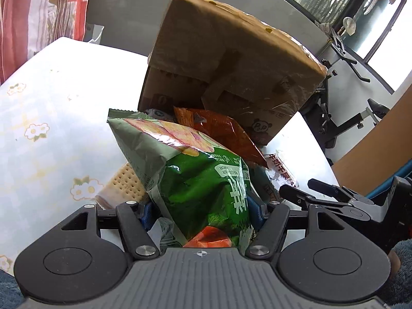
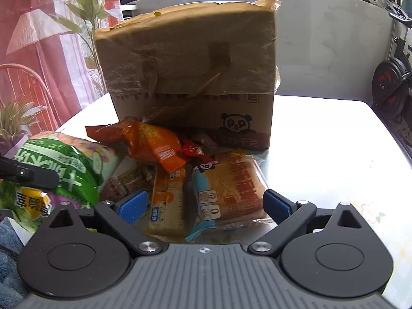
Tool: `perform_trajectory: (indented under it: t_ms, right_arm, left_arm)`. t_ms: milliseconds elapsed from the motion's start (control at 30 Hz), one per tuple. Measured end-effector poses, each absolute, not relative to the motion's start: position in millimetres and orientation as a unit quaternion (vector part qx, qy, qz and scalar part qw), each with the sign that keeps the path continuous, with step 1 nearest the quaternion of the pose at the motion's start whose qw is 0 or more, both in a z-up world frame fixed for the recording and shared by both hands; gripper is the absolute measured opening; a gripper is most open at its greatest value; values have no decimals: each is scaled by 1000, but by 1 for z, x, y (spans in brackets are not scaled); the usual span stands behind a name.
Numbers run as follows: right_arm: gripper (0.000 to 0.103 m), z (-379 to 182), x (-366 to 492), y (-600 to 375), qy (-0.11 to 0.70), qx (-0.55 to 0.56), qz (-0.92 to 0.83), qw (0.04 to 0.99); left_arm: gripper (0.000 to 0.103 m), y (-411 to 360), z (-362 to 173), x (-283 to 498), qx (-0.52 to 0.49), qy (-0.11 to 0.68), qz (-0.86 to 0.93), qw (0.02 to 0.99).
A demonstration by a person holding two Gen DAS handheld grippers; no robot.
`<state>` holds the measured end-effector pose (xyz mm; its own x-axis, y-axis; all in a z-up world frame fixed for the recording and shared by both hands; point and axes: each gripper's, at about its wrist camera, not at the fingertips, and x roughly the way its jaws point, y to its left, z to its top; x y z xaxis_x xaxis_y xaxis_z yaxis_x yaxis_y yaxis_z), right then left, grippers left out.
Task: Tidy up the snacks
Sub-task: 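Grasp green vegetable cracker bag with left gripper while right gripper reaches bread packet, then close right gripper on the bread packet while left gripper lifts the green bag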
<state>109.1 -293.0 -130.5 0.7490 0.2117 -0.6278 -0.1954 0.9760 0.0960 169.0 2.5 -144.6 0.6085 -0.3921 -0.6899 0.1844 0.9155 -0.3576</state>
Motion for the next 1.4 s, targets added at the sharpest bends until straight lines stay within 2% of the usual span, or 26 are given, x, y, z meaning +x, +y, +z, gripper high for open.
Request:
perform_trajectory:
  t_ms: [133, 467, 600, 933, 1400]
  right_arm:
    - [85, -137, 126, -300, 334, -2, 97, 938]
    - [84, -162, 169, -293, 367, -49, 122, 921]
    - [84, -165, 169, -291, 367, -47, 122, 921]
    - [73, -159, 151, -305, 365, -26, 117, 923]
    - [71, -162, 151, -308, 360, -16, 113, 926]
  left_arm:
    - [70, 8, -135, 159, -103, 396, -143, 901]
    - [70, 22, -114, 150, -80, 346, -96, 930]
    - [70, 25, -111, 153, -74, 338, -86, 934]
    - [70, 26, -107, 159, -53, 322, -83, 941]
    - [70, 29, -104, 164, -45, 311, -75, 946]
